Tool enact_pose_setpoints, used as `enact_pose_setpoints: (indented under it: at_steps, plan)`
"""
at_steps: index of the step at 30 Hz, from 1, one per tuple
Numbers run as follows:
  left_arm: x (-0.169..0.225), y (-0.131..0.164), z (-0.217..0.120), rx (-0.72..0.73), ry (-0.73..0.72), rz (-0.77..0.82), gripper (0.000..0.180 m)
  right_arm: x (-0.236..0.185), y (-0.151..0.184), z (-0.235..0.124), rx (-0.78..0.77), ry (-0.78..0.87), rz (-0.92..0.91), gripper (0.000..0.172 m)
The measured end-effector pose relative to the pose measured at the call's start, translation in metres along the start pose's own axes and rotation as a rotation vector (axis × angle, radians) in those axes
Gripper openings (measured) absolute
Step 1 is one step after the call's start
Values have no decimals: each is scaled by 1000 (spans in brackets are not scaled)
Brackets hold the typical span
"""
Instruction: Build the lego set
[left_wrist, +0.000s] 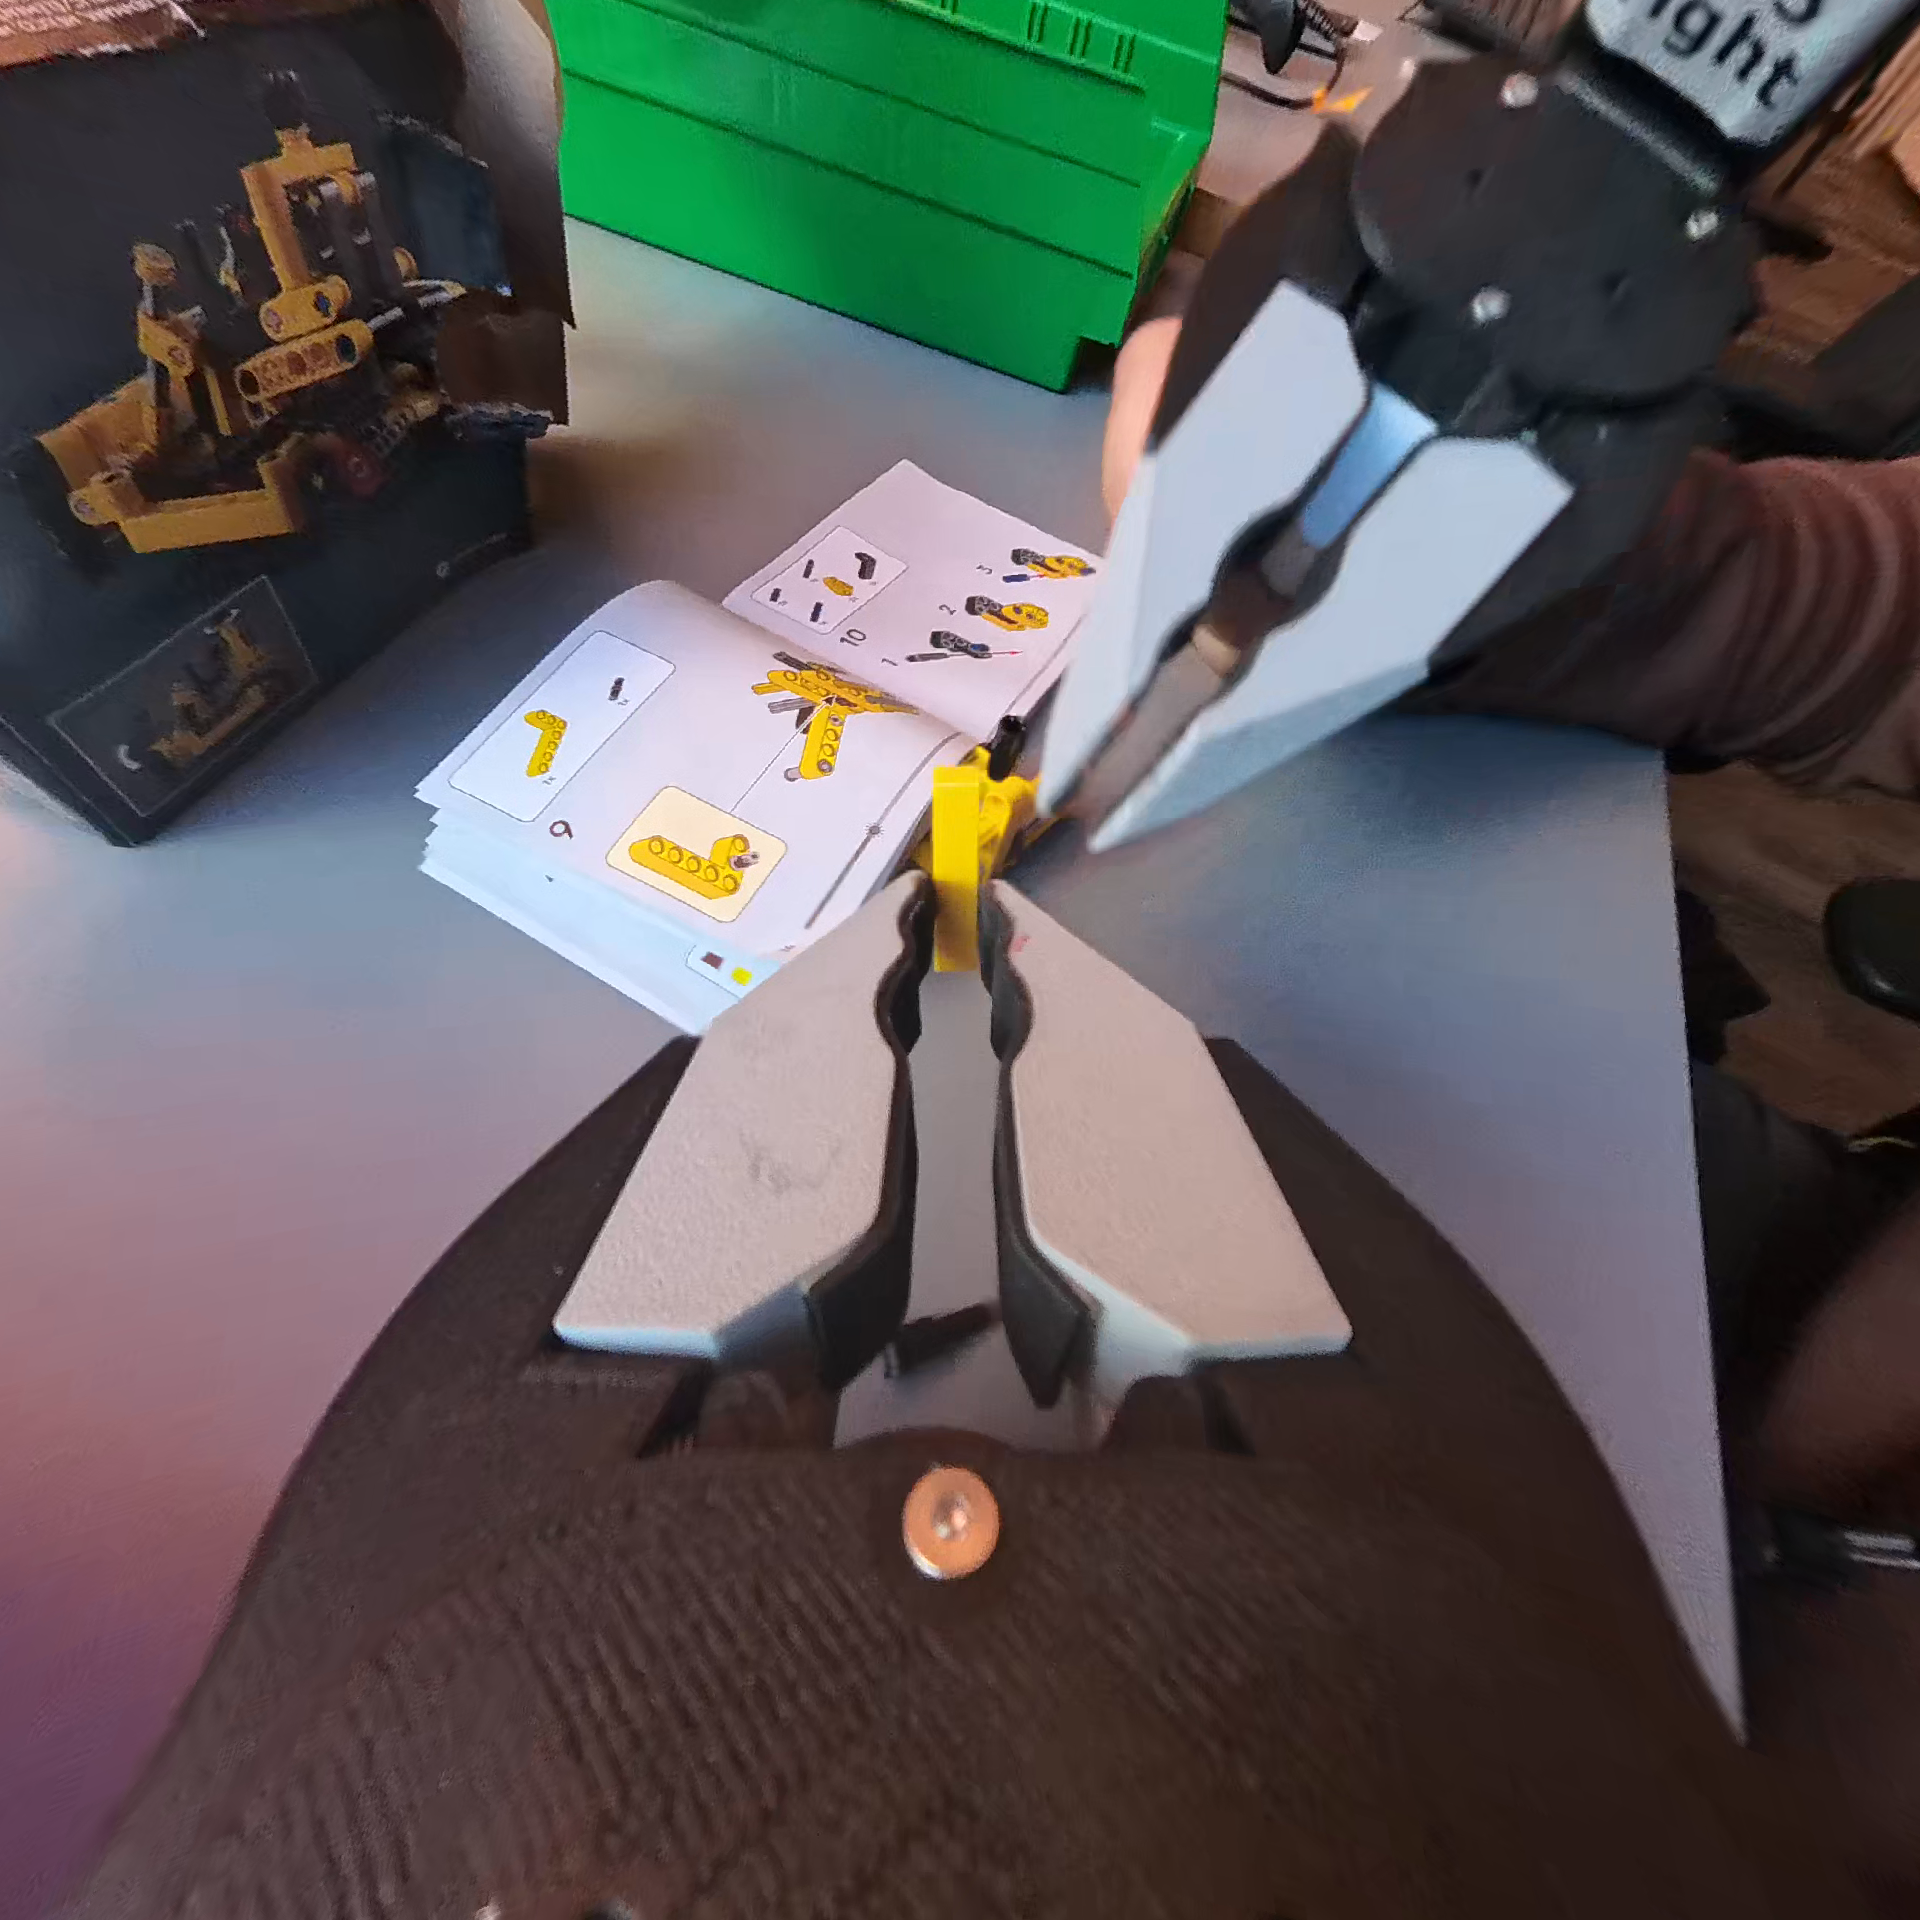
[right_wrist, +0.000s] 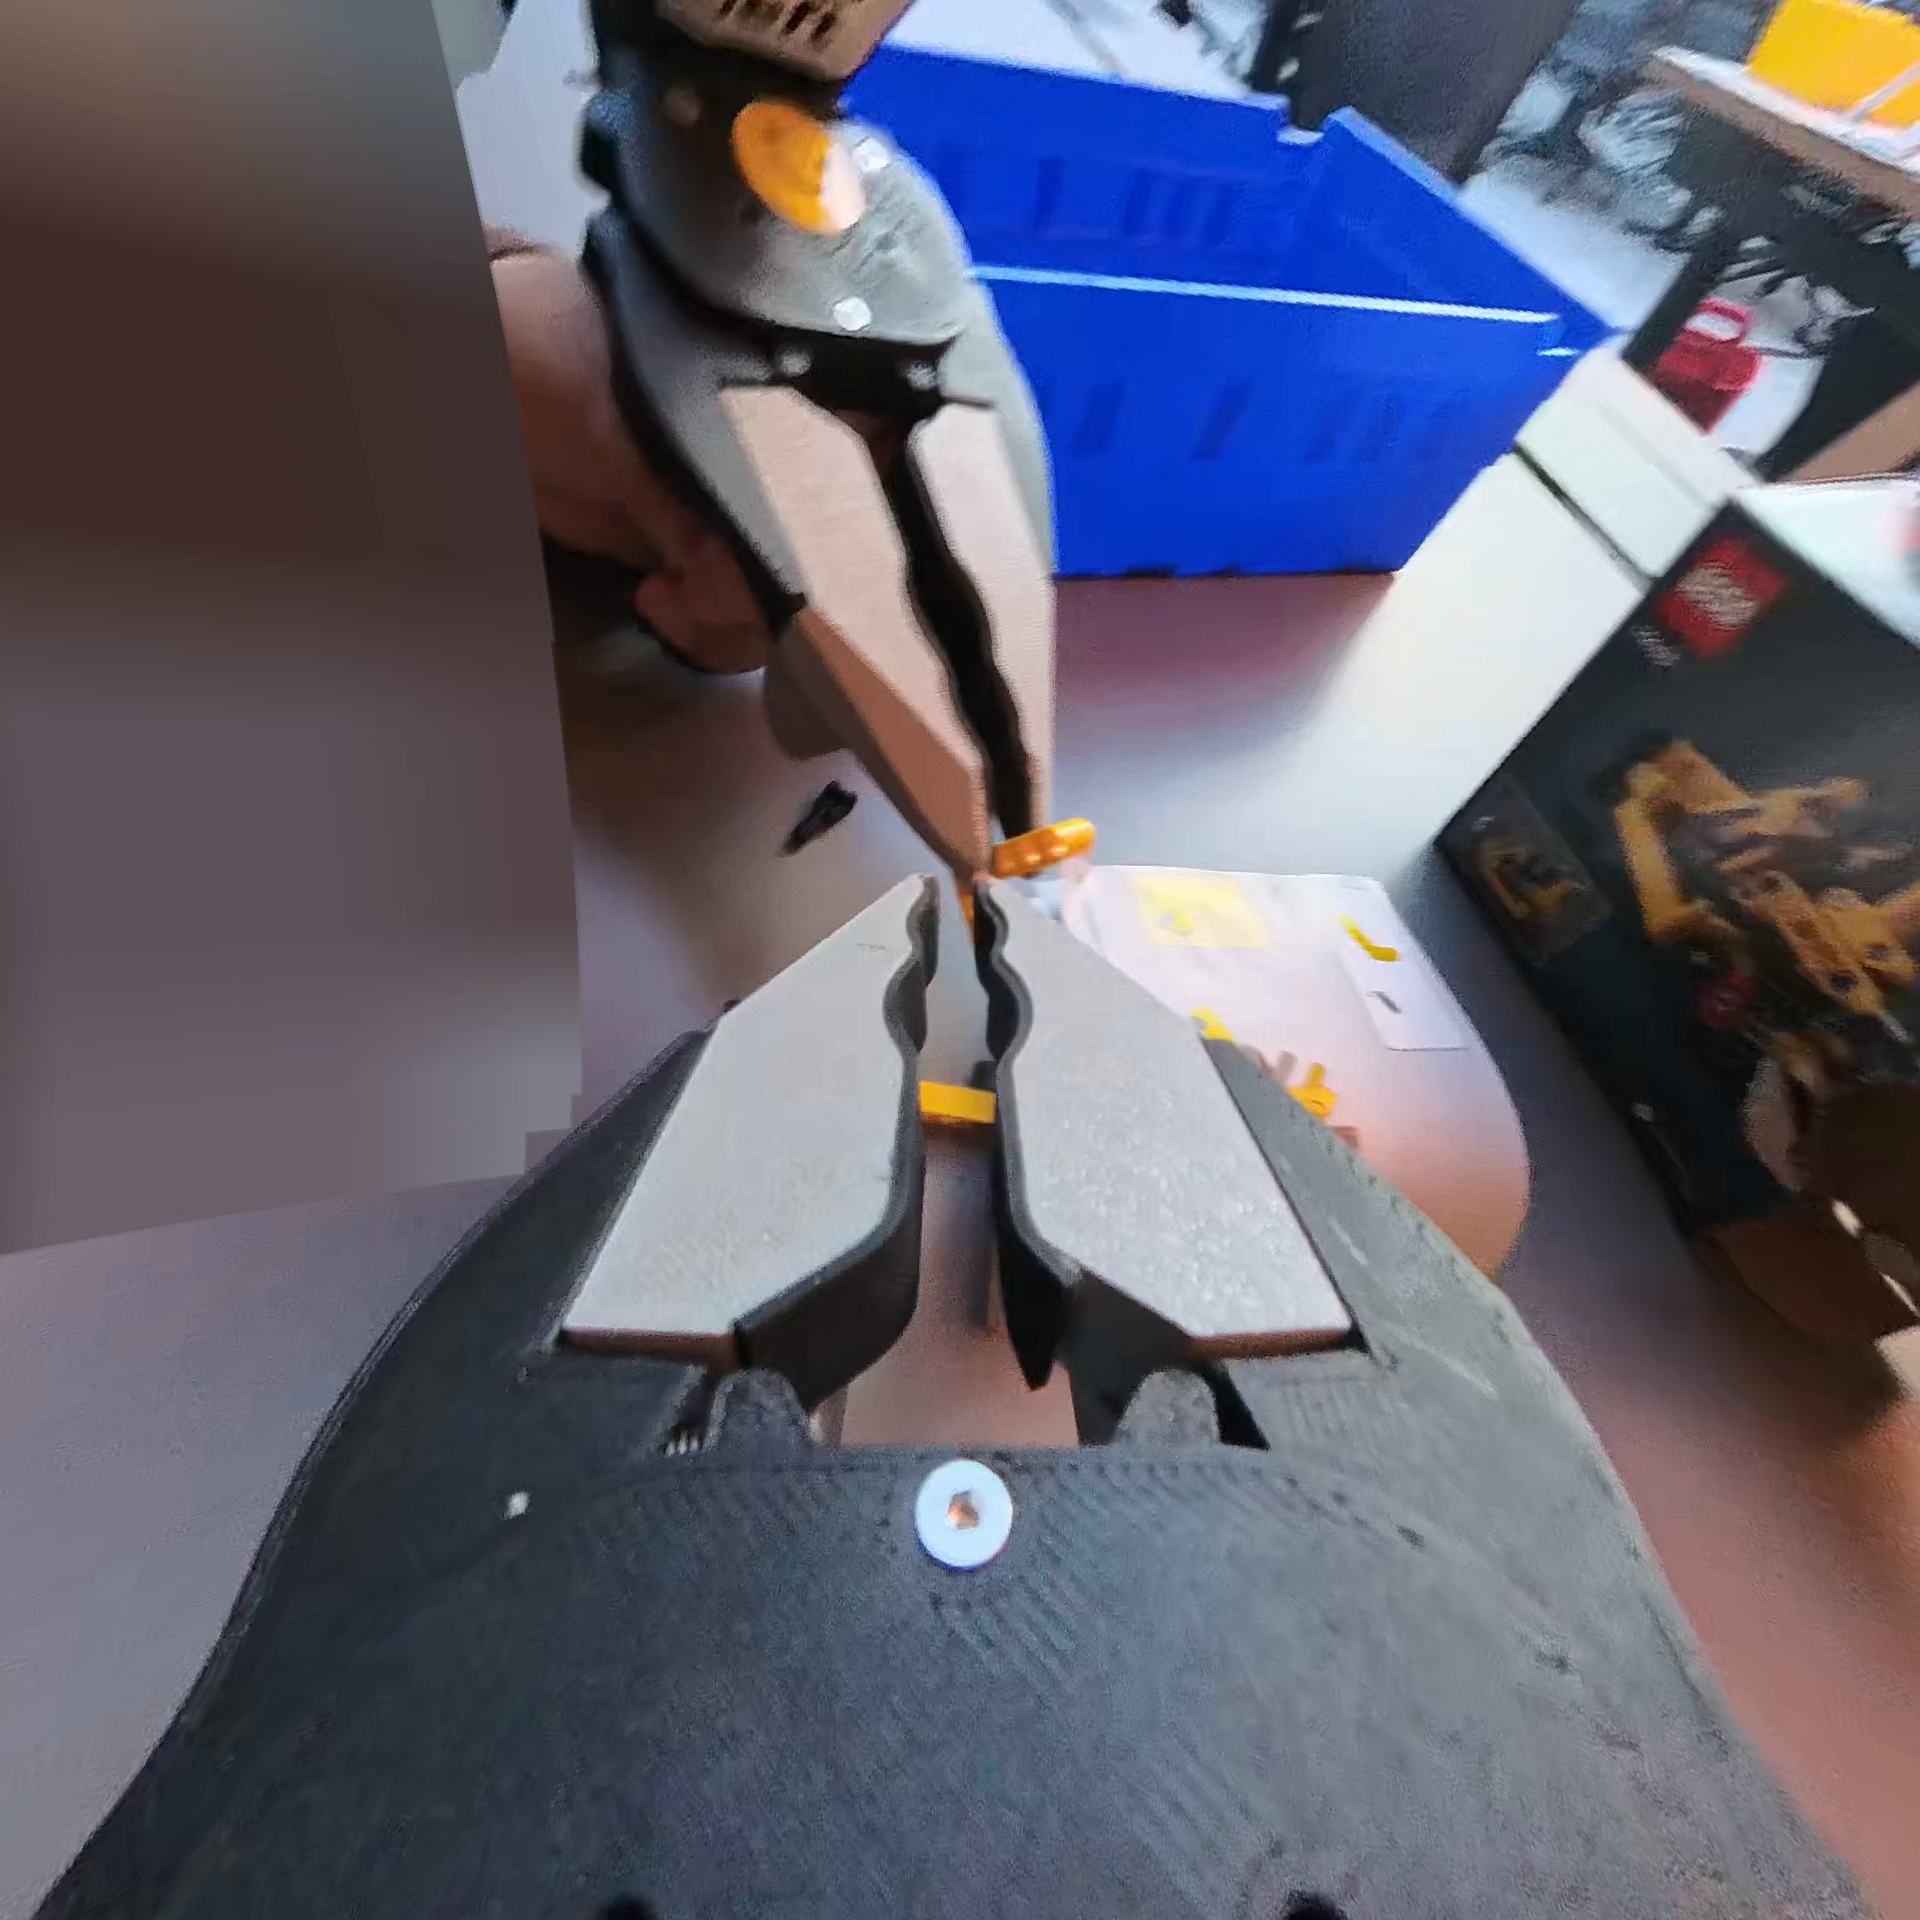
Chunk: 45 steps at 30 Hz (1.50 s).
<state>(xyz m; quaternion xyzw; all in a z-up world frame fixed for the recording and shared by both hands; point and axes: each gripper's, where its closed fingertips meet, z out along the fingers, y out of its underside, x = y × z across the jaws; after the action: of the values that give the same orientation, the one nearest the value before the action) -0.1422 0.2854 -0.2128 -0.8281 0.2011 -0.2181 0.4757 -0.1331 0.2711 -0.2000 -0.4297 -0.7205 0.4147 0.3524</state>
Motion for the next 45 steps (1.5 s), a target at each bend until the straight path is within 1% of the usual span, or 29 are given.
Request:
enact_pose_setpoints:
  at_steps: [3,5,6,8,9,14,17,19,21,23,26,28,30,32,33,35,36,39,43,45]
  plan:
    - [6,2,1,-15,37,4,6,14,-6,-6,53,51,53,15]
    - [12,5,3,-32,73,-2,6,13,-7,-5,64,36,74,20]
    - [16,7,4,-41,99,-7,5,10,-6,-3,58,20,79,20]
    - [24,8,5,-46,156,-25,5,2,-2,1,37,-27,78,8]
    - [27,9,5,-56,173,-40,6,-1,-1,3,24,-44,80,7]
    - [23,13,3,-82,179,-66,6,-2,3,6,-8,-56,121,7]
    - [17,14,2,-93,165,-93,6,2,4,7,-5,-23,127,7]
    - [15,15,0,-103,174,-120,5,5,2,4,4,7,96,12]
    - [19,24,-1,-160,211,-136,5,0,-2,1,13,-16,60,8]
    - [27,39,0,-239,250,-133,6,-14,-2,0,-8,-75,9,4]
    - [26,44,1,-253,232,-121,6,-39,6,3,-57,-189,-73,0]
    - [23,47,1,-265,215,-126,8,-44,14,6,-104,-203,-108,0]
    - [17,59,3,-316,166,-83,10,-50,22,7,-138,-246,-109,0]
    - [17,60,5,-316,155,-63,7,-54,28,10,-161,-267,-108,0]
    - [18,59,4,-320,156,-60,10,-56,30,11,-172,-270,-115,0]
    - [14,55,3,-310,129,-54,30,-55,36,14,-199,-250,-140,0]
    - [13,52,2,-298,124,-55,29,-55,38,15,-211,-244,-153,0]
    - [20,48,-2,-290,169,-66,28,-53,38,16,-214,-226,-165,0]
    - [24,45,-7,-292,158,-19,28,-53,39,17,-219,-222,-161,2]
    - [28,44,-11,-292,159,16,33,-52,39,18,-219,-210,-170,6]
